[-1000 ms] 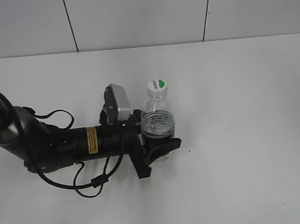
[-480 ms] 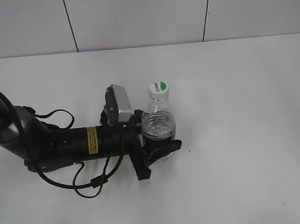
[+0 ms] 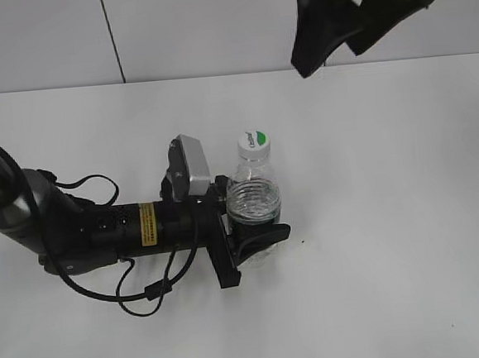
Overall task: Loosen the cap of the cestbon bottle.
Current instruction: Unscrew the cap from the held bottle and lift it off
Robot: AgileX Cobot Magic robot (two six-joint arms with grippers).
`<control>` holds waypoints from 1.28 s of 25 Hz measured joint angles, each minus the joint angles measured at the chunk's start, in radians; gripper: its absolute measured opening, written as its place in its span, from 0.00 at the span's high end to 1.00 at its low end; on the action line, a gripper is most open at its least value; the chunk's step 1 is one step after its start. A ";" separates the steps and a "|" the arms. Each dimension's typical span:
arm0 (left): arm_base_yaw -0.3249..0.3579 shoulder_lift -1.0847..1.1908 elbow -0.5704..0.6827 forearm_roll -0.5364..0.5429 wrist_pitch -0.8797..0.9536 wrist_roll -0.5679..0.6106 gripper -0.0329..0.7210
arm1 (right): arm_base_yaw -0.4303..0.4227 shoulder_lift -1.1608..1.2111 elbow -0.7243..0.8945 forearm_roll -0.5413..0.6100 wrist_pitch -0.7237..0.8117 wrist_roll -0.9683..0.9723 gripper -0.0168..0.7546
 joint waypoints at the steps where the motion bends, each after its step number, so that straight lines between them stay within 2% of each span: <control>1: 0.000 0.000 0.000 0.000 0.000 0.000 0.43 | 0.008 0.011 0.000 0.000 0.000 0.009 0.22; 9: 0.000 0.000 0.000 0.000 0.000 0.000 0.43 | 0.033 0.111 -0.027 0.059 0.002 0.066 0.21; 13: 0.000 0.000 0.000 0.001 0.000 0.000 0.43 | 0.078 0.153 -0.070 0.067 0.001 0.075 0.21; 21: 0.000 0.000 0.000 0.001 0.000 0.000 0.43 | 0.137 0.212 -0.080 0.052 0.002 0.096 0.21; 32: -0.001 0.000 0.000 0.001 0.000 0.000 0.43 | 0.150 0.242 -0.080 0.000 0.002 0.099 0.21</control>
